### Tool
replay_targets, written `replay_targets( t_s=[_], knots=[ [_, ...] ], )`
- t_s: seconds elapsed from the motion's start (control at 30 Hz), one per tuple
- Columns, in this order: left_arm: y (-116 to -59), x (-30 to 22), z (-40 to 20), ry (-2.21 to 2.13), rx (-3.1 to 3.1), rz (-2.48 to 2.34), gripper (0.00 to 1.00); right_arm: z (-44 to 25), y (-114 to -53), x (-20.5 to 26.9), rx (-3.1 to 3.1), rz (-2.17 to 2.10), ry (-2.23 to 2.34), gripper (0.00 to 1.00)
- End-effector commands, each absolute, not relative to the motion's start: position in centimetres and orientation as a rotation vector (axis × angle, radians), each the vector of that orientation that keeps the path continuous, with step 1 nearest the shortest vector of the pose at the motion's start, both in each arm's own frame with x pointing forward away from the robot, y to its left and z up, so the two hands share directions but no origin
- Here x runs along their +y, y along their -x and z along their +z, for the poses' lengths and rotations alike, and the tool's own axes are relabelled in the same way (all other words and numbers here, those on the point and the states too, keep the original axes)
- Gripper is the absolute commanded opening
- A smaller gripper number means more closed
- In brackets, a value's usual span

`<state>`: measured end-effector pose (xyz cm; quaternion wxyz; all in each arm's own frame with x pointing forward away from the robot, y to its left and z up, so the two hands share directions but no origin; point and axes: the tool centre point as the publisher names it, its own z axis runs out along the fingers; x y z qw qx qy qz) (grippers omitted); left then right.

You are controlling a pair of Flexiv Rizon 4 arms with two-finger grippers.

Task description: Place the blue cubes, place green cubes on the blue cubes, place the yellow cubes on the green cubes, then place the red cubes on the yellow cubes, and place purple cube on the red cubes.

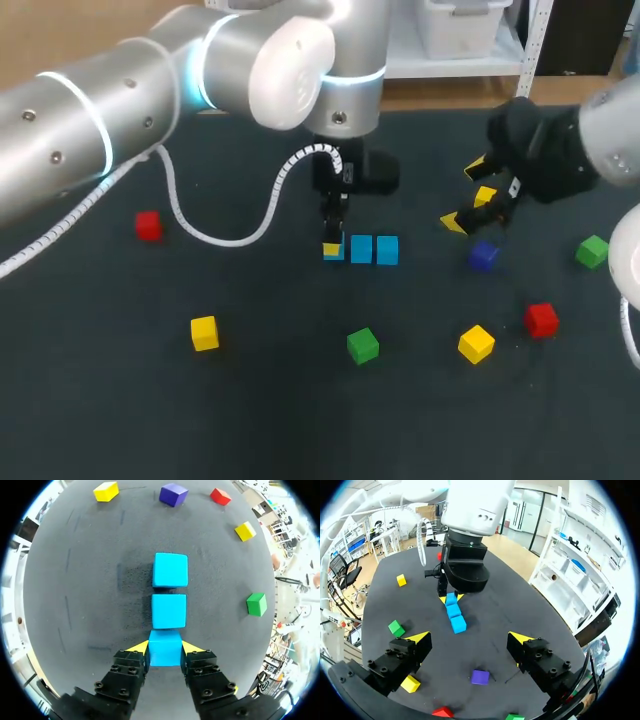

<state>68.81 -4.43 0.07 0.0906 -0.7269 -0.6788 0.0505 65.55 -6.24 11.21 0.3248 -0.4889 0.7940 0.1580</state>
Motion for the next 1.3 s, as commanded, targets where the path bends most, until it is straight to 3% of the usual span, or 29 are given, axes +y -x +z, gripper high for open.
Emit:
replay_targets(
  t_s=[0.03, 0.6, 0.63, 0.7, 0.73, 0.77, 0.8, 1.3],
  knots=[
    [-69.3, -4.7, -0.1, 2.152, -2.001, 0.159, 0.0, 11.2, -65.6, -6.3, 2.08, 0.419, 1.283, 1.0],
    [-69.3, -4.7, -0.2, 2.163, -1.982, 0.149, 0.0, 11.2, -65.6, -6.3, 2.08, 0.419, 1.283, 1.0],
    [-69.3, -4.7, -0.2, 2.162, -1.982, 0.149, 0.11, 11.2, -65.6, -6.3, 2.08, 0.419, 1.283, 1.0],
    [-69.3, -4.7, -0.2, 2.161, -1.982, 0.147, 0.16, 11.2, -65.6, -6.3, 2.08, 0.419, 1.283, 1.0],
    [-69.3, -4.7, -0.2, 2.157, -1.979, 0.149, 0.29, 11.2, -65.6, -6.3, 2.08, 0.419, 1.283, 1.0],
    [-69.3, -4.6, -0.2, 2.144, -1.997, 0.155, 0.94, 11.2, -65.6, -6.3, 2.08, 0.419, 1.283, 1.0],
    [-69.3, -4.7, -0.2, 2.146, -1.998, 0.157, 1.0, 11.2, -65.6, -6.3, 2.08, 0.419, 1.283, 1.0],
    [-68.9, -3.8, -0.1, 2.069, -2.106, 0.196, 1.0, 11.2, -65.6, -6.3, 2.08, 0.419, 1.283, 1.0]
  ],
)
